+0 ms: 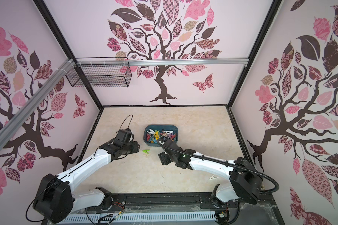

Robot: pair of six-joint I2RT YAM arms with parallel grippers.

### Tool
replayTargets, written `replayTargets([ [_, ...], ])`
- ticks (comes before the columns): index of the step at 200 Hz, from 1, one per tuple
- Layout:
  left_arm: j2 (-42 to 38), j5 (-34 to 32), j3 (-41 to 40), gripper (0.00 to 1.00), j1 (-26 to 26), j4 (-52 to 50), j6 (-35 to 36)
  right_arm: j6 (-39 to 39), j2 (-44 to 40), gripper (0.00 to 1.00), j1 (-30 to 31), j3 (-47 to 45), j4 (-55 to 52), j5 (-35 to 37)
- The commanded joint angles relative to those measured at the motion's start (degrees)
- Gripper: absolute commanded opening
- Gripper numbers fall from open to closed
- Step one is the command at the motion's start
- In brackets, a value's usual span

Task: Put the clothespins into the storage box
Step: Pick up the clothespin from the center of the board.

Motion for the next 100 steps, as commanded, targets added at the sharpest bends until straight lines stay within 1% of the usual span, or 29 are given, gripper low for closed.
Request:
replayTargets([
  [1,0.99,3.09,-3.17,0.47,0.15,6.29,-4.03,2.25,-1.11,0.72,0.98,-0.17,-0.96,-0.04],
  [21,2.24,3.08,-4.59,0.51,-0.07,10.77,-5.74,3.10,-0.88,0.72,1.13,-0.80,-0.20,0.13],
  [44,5.16,2.18,-3.98,0.52,-1.23,12.73,-5.01,3.59,-0.88,0.72,1.09,-1.58,0.36,0.18],
  [53,6.83,1.94,-3.01,0.52,-1.76,12.30,-4.33,3.69,-0.80,0.72,1.09,-1.72,0.36,0.35],
  [84,11.52,-1.94,-0.10,0.52,-4.95,10.28,-1.92,4.07,-1.24,0.72,1.13,-2.36,0.18,0.78],
  [100,13.38,-3.67,0.92,0.52,-5.55,8.84,-0.86,4.34,-1.50,0.72,1.09,-2.66,0.26,0.92],
])
